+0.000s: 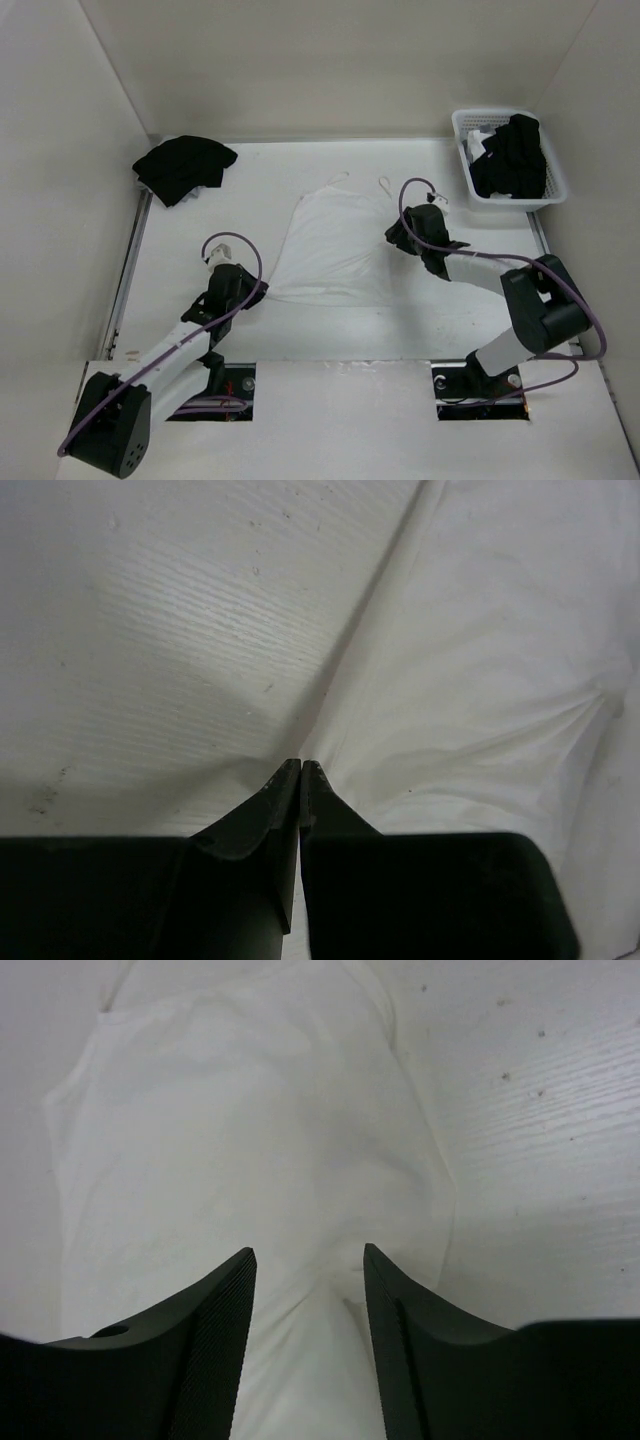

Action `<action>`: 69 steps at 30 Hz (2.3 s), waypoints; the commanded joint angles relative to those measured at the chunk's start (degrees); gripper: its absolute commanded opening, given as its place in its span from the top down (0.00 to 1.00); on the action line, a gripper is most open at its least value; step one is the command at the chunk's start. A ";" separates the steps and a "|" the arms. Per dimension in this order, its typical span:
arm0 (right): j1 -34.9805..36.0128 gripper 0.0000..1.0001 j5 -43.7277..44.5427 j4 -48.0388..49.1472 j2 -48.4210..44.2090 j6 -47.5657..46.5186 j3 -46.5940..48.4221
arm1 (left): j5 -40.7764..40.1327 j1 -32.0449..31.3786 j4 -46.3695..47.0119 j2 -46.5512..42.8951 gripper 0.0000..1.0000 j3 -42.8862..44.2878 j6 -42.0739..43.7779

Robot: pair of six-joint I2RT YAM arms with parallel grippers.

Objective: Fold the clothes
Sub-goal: Flatten the tank top out

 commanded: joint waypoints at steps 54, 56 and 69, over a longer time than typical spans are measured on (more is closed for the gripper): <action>46.88 1.00 47.03 -41.53 -48.61 -10.78 30.57 | -10.27 -3.07 -7.37 -19.01 0.99 40.79 7.79; 44.80 1.00 44.77 -36.71 -45.09 -16.23 32.16 | -11.76 -2.89 -3.77 -15.85 0.99 42.20 8.15; 3.14 1.00 -3.66 -17.35 -21.18 -10.64 37.51 | -7.48 5.98 7.14 11.04 0.99 51.42 4.55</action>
